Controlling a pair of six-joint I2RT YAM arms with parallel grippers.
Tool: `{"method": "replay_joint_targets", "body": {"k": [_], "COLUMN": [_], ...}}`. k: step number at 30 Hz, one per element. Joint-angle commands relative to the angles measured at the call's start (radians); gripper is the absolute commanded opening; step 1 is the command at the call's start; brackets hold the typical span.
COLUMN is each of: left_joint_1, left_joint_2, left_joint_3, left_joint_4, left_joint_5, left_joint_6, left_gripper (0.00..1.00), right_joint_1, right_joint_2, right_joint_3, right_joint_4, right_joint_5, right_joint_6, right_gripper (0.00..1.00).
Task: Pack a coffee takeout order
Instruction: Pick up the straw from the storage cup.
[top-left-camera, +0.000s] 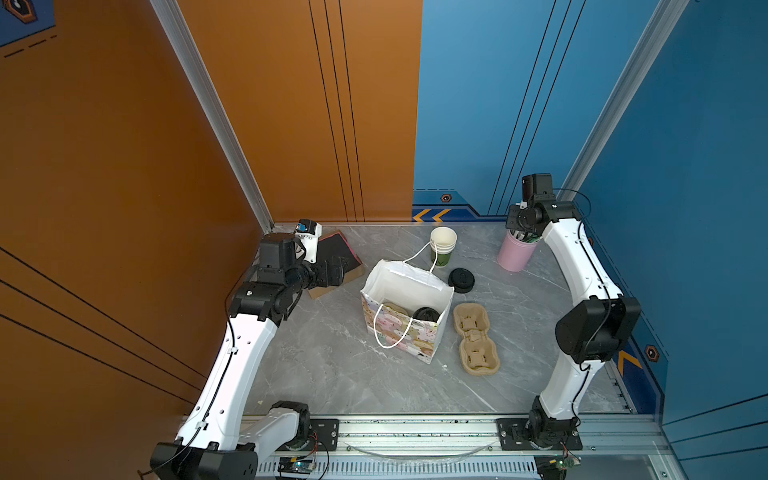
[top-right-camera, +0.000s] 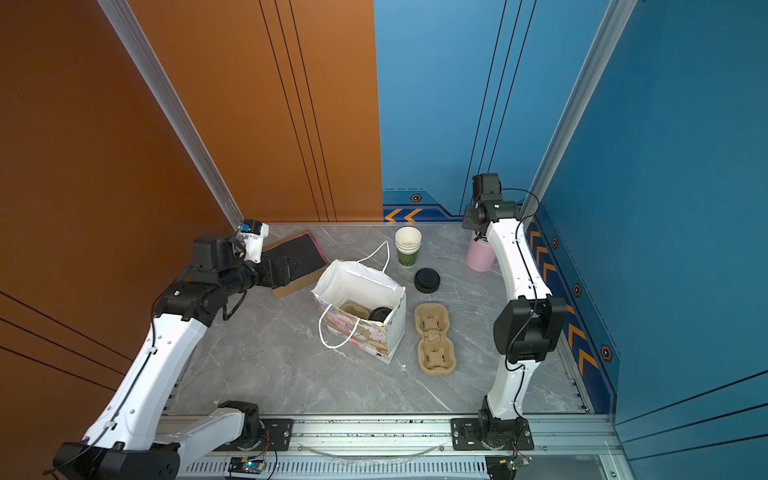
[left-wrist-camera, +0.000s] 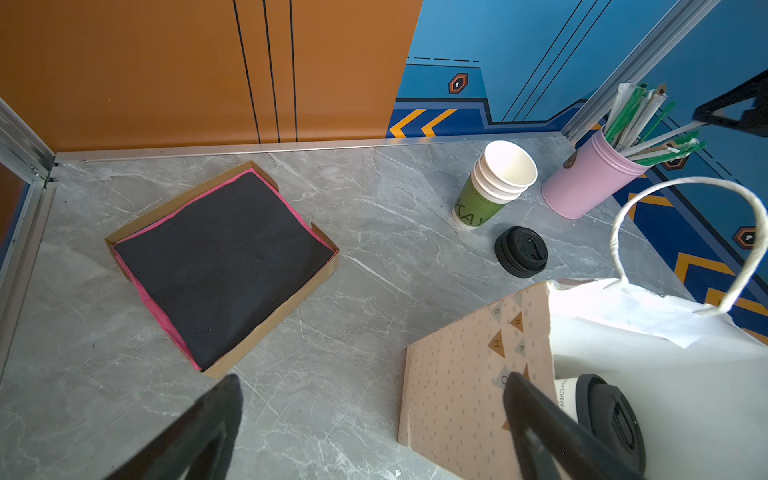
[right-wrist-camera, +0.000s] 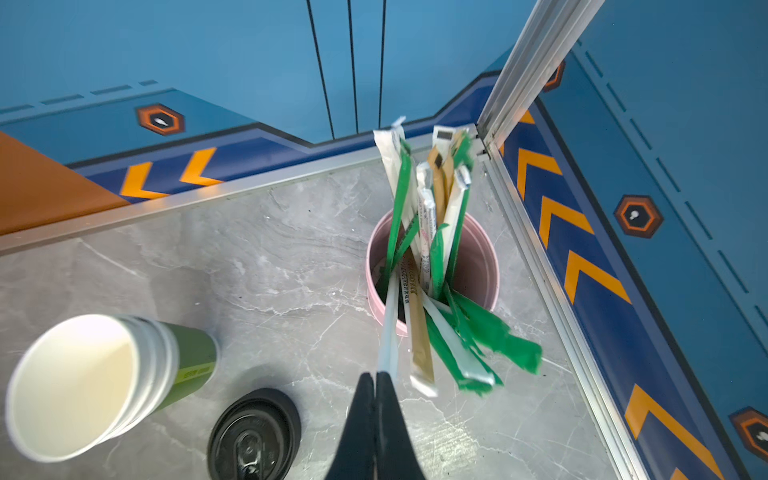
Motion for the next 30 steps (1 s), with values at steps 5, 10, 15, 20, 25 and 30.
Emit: {"method": "replay_joint_targets", "body": {"k": [5,10,15,20,25,30], "left_joint_1": [0.003,0.002,0.001,-0.003,-0.008,-0.012], "left_joint_2": [-0.019,-0.018,-0.016,-0.006,0.005,0.011], "left_joint_3": [0.013,0.013,0.014,0.016,0.016,0.016], "left_joint_4": [0.009,0.01,0.01,0.01,0.01,0.009], "left_joint_5": [0.027,0.028,0.028,0.028,0.031,0.03], "left_joint_6": [-0.011,-0.014,-0.016,-0.019,-0.023,-0.024], "left_gripper": [0.98,0.98,0.98,0.98,0.98,0.98], "right_joint_1": [0.019,0.03,0.042,0.111,0.243,0.393], "right_joint_2": [-0.176,-0.252,-0.303,-0.344,-0.336,-0.335], "right_joint_3": [0.053,0.096,0.135,0.151,0.205,0.229], "right_joint_4": [-0.045,-0.052,-0.067,-0.072,-0.14,-0.196], "right_joint_5": [-0.06,-0.087,-0.159,-0.302,-0.413,-0.506], "right_joint_6": [-0.017,-0.02,-0.005,0.013,0.0,-0.051], "right_gripper": [0.0,0.0,0.0,0.0,0.0,0.0]}}
